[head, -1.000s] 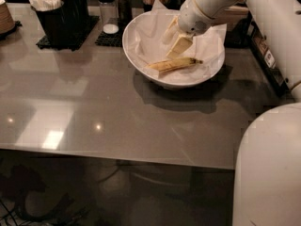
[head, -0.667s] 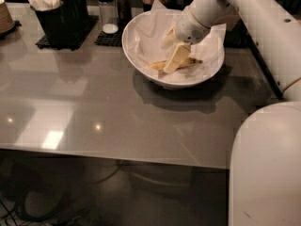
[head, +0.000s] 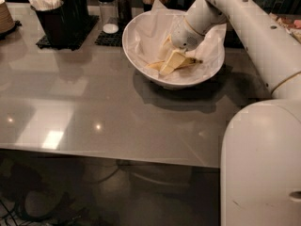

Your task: Pick banana from white bowl

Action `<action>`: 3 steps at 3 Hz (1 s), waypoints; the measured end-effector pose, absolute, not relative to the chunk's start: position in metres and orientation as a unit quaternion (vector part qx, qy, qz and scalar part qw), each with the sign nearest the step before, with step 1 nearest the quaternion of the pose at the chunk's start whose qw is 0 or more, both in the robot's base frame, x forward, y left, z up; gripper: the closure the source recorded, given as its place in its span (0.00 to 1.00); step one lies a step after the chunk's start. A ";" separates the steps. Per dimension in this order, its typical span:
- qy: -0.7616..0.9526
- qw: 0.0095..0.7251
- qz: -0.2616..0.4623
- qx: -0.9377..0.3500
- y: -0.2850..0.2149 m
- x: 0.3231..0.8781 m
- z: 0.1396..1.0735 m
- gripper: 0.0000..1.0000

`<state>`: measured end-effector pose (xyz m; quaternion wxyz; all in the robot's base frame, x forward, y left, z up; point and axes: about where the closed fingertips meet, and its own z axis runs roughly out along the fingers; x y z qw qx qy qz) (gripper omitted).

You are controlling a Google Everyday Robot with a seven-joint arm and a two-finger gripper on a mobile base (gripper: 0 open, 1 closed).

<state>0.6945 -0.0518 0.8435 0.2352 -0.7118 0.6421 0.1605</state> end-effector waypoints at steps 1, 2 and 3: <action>0.643 0.235 0.162 -0.711 -0.051 0.695 0.841 0.64; 0.644 0.234 0.170 -0.708 -0.047 0.695 0.834 0.88; 0.647 0.241 0.164 -0.705 -0.046 0.696 0.837 1.00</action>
Offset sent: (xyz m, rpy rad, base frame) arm -0.0044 0.0046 -0.0131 0.0164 0.0338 -0.0080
